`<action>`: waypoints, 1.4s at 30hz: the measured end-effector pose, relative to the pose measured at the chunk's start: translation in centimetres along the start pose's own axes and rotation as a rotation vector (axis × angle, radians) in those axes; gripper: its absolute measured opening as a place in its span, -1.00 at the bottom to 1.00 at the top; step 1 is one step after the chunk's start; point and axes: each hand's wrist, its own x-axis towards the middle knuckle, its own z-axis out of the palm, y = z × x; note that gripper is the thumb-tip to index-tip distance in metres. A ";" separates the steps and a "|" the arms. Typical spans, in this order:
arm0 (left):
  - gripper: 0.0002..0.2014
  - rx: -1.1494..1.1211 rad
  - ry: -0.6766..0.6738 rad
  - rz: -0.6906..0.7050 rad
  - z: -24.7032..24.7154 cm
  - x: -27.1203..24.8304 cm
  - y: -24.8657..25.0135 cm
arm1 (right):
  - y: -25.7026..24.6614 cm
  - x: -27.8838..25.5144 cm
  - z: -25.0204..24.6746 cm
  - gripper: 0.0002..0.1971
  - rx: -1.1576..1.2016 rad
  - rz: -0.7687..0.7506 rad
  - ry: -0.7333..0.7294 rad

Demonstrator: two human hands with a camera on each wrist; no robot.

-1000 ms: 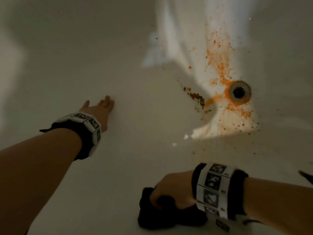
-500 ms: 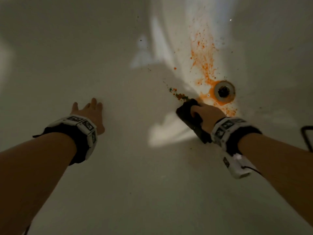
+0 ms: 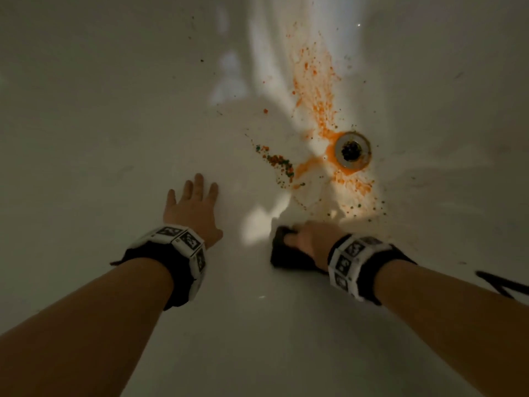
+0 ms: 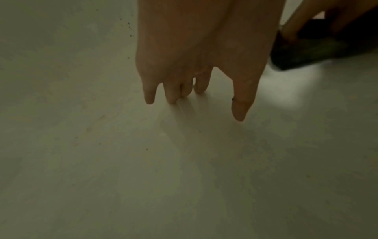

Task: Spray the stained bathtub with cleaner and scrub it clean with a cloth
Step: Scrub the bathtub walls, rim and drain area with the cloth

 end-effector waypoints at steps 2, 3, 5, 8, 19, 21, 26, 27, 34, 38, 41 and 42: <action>-0.10 0.051 -0.016 0.014 -0.3 0.0 -0.3 | 1.8 0.8 -1.9 -0.58 -0.017 0.103 0.174; -0.11 0.057 -0.028 0.018 -0.4 -0.2 -0.5 | 2.7 1.0 -2.9 -0.57 -0.046 0.162 0.239; -0.14 0.073 -0.046 0.022 -0.7 -0.4 -0.6 | 4.9 1.0 -4.5 -0.62 -0.018 0.259 0.316; -0.17 0.086 -0.076 0.027 -1.0 -0.5 -0.6 | 6.9 -0.9 -5.3 -0.82 0.183 0.167 0.356; -0.14 0.096 -0.080 -0.012 -0.7 -0.3 0.1 | 6.3 -3.2 1.7 -0.62 -0.114 0.107 -0.110; -0.13 0.120 -0.067 -0.002 -0.6 -0.2 0.0 | 7.4 -2.3 0.2 -0.59 -0.066 0.201 -0.006; -0.13 0.159 -0.110 0.001 -1.4 -0.3 -0.1 | 10.6 -2.8 -2.8 -0.59 0.038 0.494 0.280; -0.13 0.161 -0.122 0.005 -1.6 -0.2 -0.2 | 11.3 -3.4 -3.2 -0.60 0.107 0.530 0.366; -0.11 0.163 -0.144 0.009 -1.9 -0.2 -0.2 | 15.4 -8.9 -3.2 -0.66 0.012 0.789 0.186; -0.13 0.186 -0.152 0.003 -2.3 -0.4 -0.2 | 15.6 -11.0 -0.7 -0.72 -0.202 0.734 -0.117; -0.13 0.188 -0.169 -0.004 -2.6 -0.3 -0.1 | 14.4 -11.5 0.0 -0.71 -0.152 0.733 -0.217; -0.13 0.189 -0.168 -0.004 -2.6 -0.2 0.0 | 14.2 -11.3 0.4 -0.76 -0.105 0.721 -0.215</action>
